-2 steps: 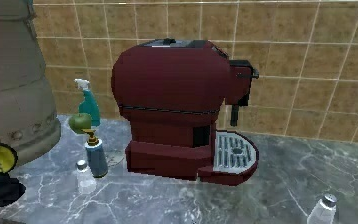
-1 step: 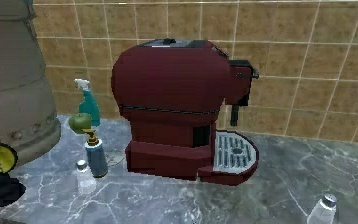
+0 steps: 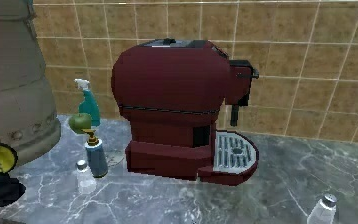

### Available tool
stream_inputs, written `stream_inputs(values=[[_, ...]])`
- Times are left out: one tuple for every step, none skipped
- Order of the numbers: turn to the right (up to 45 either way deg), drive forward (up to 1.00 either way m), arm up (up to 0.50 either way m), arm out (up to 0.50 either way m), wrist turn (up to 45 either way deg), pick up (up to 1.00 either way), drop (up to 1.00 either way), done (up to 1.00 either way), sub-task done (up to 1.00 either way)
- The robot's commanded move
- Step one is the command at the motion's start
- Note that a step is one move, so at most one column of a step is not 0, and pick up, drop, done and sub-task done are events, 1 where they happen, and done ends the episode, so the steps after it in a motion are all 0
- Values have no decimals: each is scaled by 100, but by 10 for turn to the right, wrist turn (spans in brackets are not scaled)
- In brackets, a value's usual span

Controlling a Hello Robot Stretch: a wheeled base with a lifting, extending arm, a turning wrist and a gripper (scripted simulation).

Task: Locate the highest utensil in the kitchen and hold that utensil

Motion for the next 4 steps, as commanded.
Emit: stream_inputs(values=[[0,0,0,0,450,0,0,0,0],[0,0,0,0,450,0,0,0,0],[0,0,0,0,240,0,0,0,0],[0,0,0,0,0,100,0,0,0]])
